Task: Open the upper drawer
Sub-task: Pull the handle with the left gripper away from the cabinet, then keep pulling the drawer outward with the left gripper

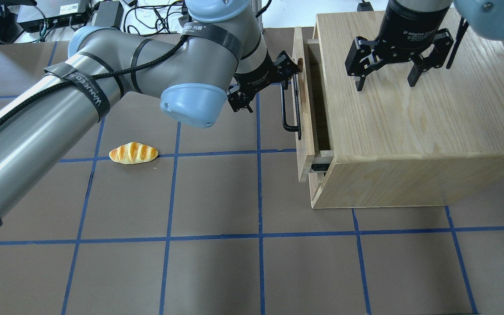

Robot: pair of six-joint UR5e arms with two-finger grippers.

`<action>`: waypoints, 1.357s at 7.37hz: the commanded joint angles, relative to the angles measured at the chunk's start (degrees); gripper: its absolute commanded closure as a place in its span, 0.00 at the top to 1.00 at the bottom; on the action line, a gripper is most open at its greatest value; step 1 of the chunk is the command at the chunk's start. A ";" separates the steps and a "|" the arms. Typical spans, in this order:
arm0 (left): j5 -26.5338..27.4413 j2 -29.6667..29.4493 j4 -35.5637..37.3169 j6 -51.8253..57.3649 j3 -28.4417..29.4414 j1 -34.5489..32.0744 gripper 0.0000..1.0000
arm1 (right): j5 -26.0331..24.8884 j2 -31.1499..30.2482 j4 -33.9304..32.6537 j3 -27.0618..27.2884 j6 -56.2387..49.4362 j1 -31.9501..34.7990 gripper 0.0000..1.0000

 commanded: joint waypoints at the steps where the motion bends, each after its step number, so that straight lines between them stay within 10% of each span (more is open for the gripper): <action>1: -0.73 1.01 -0.63 -1.27 0.03 -0.06 1.00 | 0.00 0.00 0.00 -0.02 -0.07 0.00 1.00; 10: -0.03 0.65 -0.72 -0.49 0.12 1.16 1.00 | 0.00 0.00 0.00 -0.02 0.02 0.00 1.00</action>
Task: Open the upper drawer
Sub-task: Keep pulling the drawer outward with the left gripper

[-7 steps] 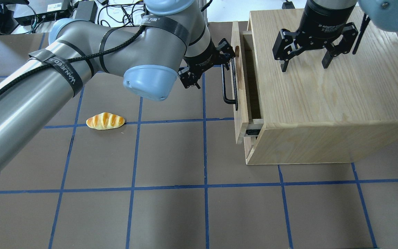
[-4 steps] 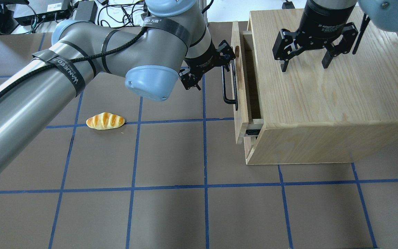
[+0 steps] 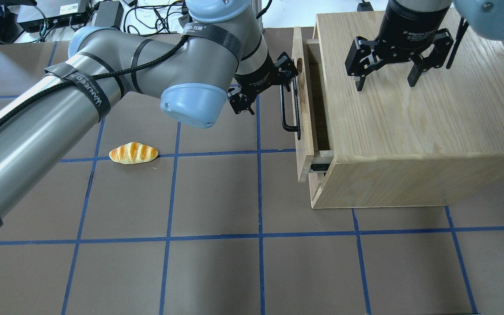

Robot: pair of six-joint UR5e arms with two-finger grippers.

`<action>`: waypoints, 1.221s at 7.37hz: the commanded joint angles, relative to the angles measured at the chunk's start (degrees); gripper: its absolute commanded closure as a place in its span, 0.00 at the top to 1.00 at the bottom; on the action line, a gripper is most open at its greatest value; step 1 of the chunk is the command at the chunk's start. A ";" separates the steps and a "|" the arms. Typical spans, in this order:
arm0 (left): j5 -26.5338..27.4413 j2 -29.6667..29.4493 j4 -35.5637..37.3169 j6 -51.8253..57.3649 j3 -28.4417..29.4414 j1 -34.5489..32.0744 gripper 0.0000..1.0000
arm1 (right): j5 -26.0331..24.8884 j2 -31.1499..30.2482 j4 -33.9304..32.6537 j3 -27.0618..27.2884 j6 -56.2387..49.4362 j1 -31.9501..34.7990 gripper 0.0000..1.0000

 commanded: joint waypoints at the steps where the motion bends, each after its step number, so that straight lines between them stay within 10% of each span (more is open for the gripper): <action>1: 0.08 0.07 -0.15 0.53 -0.07 0.77 1.00 | 0.00 0.00 0.00 0.04 -0.05 0.03 1.00; 9: 2.36 -0.19 -0.41 4.48 -0.16 2.00 1.00 | 0.00 0.00 0.00 -0.04 -0.05 0.03 1.00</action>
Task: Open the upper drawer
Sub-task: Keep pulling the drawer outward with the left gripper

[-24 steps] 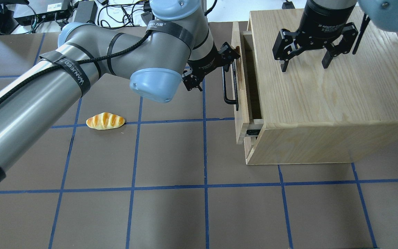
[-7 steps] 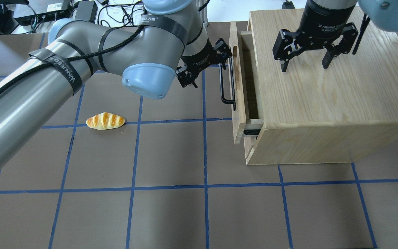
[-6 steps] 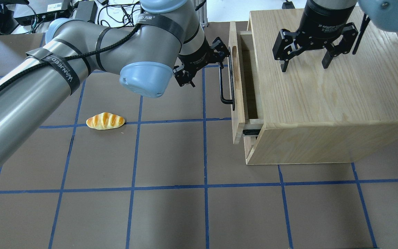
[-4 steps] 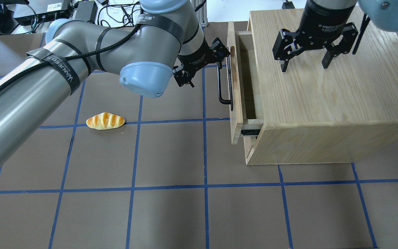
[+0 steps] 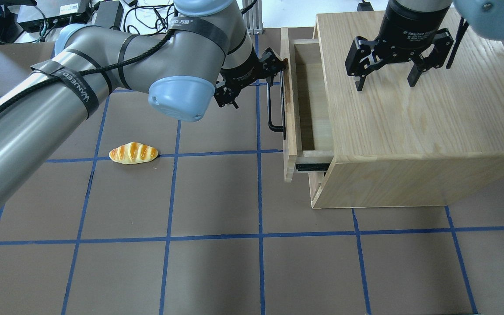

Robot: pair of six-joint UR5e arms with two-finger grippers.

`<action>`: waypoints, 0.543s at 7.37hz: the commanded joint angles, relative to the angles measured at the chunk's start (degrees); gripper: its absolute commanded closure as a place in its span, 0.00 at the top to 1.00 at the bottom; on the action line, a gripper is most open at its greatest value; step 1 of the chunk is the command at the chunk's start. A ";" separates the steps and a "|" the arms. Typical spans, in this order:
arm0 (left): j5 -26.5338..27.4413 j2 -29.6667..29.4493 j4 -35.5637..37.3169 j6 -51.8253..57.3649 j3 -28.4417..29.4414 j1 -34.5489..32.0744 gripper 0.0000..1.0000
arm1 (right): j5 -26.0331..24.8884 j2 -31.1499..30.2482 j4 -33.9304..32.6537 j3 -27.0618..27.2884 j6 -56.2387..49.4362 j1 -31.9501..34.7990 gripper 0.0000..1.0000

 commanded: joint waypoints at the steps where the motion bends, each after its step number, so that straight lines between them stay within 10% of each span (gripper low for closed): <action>1: 0.17 0.04 -0.04 1.48 -0.07 0.57 1.00 | 0.00 0.00 0.00 -0.03 -0.07 0.00 1.00; 4: 0.09 0.65 -0.74 3.07 -0.15 3.21 1.00 | 0.00 0.00 0.00 -0.03 0.02 0.00 1.00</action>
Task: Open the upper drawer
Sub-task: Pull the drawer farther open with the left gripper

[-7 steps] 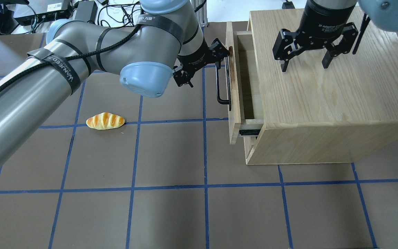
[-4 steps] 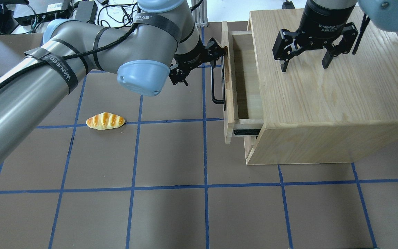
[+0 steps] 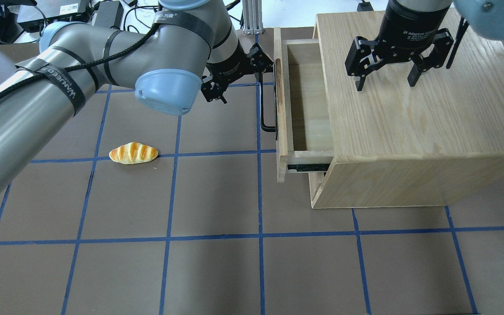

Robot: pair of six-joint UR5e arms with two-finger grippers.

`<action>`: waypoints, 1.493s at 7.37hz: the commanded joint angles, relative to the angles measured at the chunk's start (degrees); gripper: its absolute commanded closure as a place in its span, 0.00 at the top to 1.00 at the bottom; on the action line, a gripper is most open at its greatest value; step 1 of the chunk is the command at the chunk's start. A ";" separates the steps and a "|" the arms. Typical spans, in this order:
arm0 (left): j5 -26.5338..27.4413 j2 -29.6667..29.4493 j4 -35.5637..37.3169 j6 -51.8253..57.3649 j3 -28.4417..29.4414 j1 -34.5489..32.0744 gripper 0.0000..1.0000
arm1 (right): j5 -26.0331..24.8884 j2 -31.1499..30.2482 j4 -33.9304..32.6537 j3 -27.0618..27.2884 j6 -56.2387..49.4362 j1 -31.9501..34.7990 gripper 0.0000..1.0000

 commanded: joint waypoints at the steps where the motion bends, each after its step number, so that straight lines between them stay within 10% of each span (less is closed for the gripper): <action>1: -0.01 0.14 -0.42 0.47 -0.20 0.65 1.00 | 0.00 0.00 0.00 0.00 0.03 0.00 1.00; 11: -1.94 0.85 -5.61 -3.39 1.12 -1.29 1.00 | 0.00 0.00 0.00 0.09 -0.06 0.00 1.00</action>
